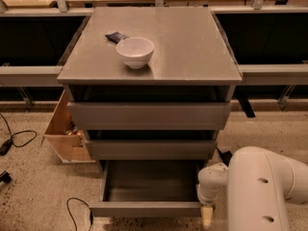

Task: Open bottom drawer

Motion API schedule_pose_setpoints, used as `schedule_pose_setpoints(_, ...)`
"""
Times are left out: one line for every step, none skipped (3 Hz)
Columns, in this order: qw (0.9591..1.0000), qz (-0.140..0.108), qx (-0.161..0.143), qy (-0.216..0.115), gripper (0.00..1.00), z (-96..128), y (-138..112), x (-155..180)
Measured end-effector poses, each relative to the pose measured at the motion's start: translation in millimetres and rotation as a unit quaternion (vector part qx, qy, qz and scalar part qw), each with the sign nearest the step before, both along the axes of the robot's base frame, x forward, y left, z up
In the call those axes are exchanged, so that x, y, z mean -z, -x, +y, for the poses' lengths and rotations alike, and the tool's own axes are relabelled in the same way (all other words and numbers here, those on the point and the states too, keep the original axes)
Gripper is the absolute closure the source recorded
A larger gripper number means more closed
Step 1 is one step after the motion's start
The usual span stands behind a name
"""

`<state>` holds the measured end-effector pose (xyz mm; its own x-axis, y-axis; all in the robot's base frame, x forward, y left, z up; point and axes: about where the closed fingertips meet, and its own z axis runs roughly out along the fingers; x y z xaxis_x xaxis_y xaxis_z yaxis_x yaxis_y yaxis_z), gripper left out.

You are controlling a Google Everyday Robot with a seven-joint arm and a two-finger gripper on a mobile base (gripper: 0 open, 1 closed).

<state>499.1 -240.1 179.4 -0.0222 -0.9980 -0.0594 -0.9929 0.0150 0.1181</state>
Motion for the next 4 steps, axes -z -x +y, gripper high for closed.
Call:
schedule_pose_setpoints(0.9996, 0.015, -0.008, -0.024, 0.04, 11, 5, 8)
schedule_pose_setpoints(0.9980, 0.038, -0.025, -0.043, 0.27, 27, 18, 16)
schedule_pose_setpoints(0.9968, 0.064, -0.029, -0.038, 0.50, 31, 46, 8)
schedule_pose_setpoints(0.9957, 0.083, -0.027, -0.031, 0.73, 28, 69, 4)
